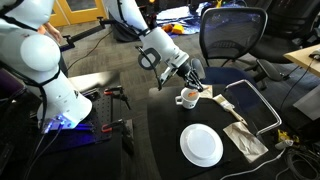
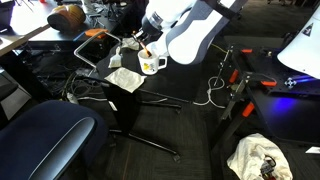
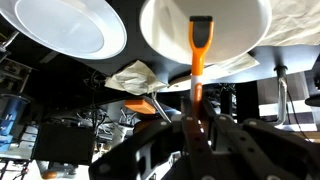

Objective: Put the orange marker in the mug

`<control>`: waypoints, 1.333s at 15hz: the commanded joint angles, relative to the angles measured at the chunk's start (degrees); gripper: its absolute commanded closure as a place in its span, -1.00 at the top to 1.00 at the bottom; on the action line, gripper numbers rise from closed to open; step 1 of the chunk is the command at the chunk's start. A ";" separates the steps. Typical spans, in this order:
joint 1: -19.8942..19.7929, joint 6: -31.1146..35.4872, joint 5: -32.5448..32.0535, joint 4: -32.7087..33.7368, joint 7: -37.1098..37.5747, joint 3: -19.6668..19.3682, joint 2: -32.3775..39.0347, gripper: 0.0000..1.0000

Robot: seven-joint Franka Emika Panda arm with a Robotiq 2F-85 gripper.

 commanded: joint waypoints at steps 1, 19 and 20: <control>-1.52 0.25 0.91 0.91 0.05 1.48 -0.25 -0.24; 6.99 -3.92 -8.59 -9.41 -10.10 -5.92 -22.87 1.00; 8.13 -6.08 -9.92 -10.39 -11.45 -7.37 -25.04 1.00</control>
